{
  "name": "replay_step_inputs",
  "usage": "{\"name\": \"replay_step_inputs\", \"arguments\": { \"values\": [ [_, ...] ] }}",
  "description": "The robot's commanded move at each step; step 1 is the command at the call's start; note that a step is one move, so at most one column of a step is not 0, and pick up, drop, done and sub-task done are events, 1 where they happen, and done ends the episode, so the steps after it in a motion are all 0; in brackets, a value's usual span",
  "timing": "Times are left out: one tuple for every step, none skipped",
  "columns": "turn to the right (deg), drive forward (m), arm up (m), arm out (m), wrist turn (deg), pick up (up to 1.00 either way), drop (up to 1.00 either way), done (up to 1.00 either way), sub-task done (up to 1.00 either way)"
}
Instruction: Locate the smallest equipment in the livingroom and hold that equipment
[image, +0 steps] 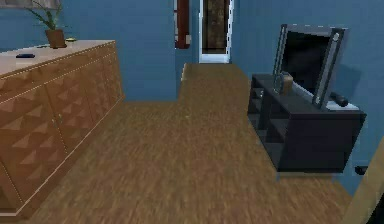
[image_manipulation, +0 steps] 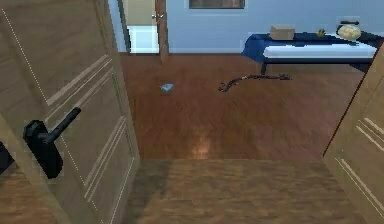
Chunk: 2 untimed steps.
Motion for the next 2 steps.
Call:
{"name": "replay_step_inputs", "arguments": {
  "values": [
    [6.0,0.00,0.00,0.00,0.0,0.00,0.00,0.00,0.00],
    [0.0,1.00,0.00,0.00,0.0,0.00,0.00,0.00,0.00]
  ]
}}
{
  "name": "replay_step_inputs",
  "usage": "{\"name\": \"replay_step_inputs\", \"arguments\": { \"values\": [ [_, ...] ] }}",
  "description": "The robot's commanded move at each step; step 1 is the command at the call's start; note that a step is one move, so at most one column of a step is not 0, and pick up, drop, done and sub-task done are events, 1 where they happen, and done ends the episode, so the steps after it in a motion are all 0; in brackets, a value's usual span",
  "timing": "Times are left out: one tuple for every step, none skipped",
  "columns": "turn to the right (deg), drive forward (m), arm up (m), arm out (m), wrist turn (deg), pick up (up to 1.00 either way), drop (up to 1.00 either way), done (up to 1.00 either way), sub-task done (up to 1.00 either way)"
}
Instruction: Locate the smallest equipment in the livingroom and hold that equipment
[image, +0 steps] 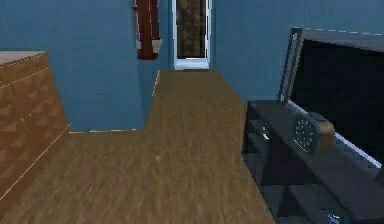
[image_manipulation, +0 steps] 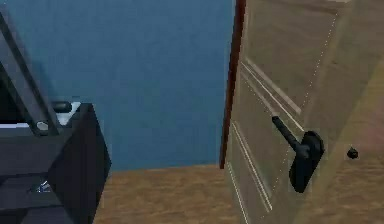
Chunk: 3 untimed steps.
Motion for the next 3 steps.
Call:
{"name": "replay_step_inputs", "arguments": {
  "values": [
    [0.0,1.00,0.00,0.00,0.0,0.00,0.00,0.00,0.00],
    [0.0,1.00,0.00,0.00,0.0,0.00,0.00,0.00,0.00],
    [0.0,1.00,0.00,0.00,0.0,0.00,0.00,0.00,0.00]
  ]
}}
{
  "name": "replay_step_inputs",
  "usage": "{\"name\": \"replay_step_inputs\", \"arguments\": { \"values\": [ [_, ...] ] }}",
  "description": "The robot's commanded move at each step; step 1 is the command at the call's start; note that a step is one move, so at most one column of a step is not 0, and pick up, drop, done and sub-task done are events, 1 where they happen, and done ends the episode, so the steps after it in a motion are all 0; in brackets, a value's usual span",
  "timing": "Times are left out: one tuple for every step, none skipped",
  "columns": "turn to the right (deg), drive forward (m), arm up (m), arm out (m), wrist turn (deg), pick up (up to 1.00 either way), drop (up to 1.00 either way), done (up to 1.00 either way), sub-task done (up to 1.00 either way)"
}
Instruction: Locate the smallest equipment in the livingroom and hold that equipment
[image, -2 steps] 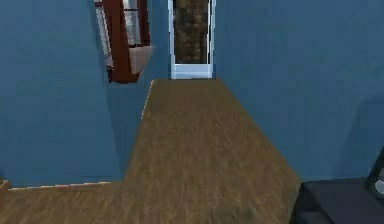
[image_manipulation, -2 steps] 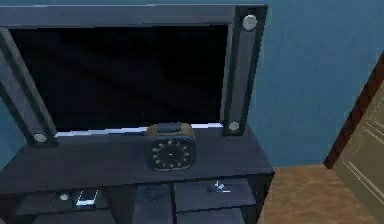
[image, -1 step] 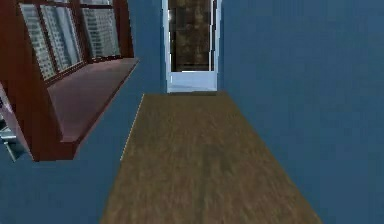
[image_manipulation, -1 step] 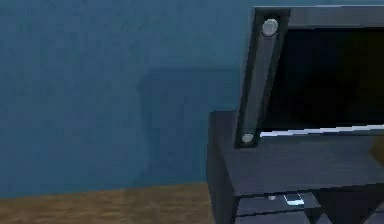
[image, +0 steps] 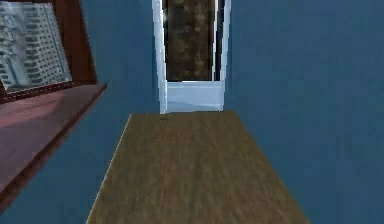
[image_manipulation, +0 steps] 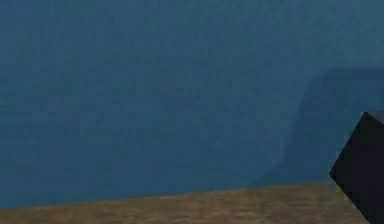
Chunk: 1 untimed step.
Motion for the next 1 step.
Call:
{"name": "replay_step_inputs", "arguments": {
  "values": [
    [0.0,1.00,0.00,0.00,0.0,0.00,0.00,0.00,0.00]
  ]
}}
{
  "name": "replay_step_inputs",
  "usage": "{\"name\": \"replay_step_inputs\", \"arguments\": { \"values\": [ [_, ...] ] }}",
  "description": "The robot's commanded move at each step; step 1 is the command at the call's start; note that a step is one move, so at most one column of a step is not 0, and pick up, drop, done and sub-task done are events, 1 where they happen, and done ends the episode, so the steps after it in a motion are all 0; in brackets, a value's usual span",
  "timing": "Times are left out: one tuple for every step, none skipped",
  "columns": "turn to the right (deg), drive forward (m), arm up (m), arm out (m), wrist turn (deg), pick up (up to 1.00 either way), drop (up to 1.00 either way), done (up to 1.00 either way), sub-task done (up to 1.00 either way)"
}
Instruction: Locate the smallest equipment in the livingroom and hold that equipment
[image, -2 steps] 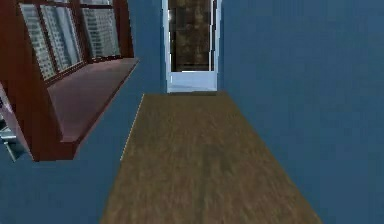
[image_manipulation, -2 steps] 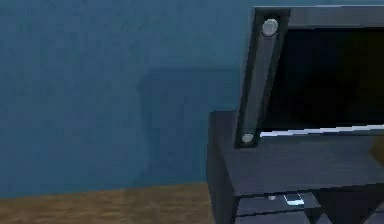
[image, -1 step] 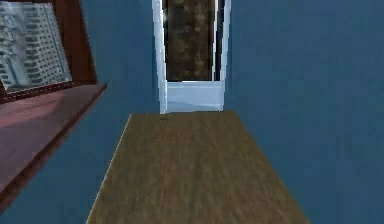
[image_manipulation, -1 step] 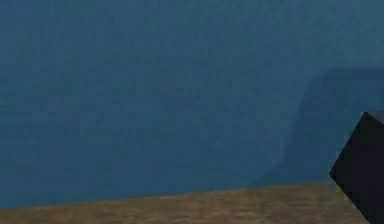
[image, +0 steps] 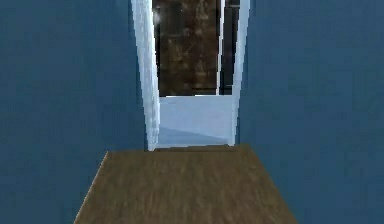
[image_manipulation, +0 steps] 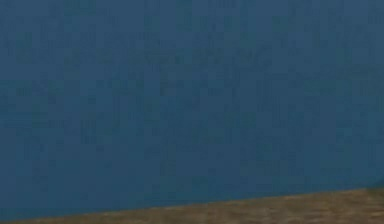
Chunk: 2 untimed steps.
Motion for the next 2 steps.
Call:
{"name": "replay_step_inputs", "arguments": {
  "values": [
    [0.0,1.00,0.00,0.00,0.0,0.00,0.00,0.00,0.00],
    [0.0,1.00,0.00,0.00,0.0,0.00,0.00,0.00,0.00]
  ]
}}
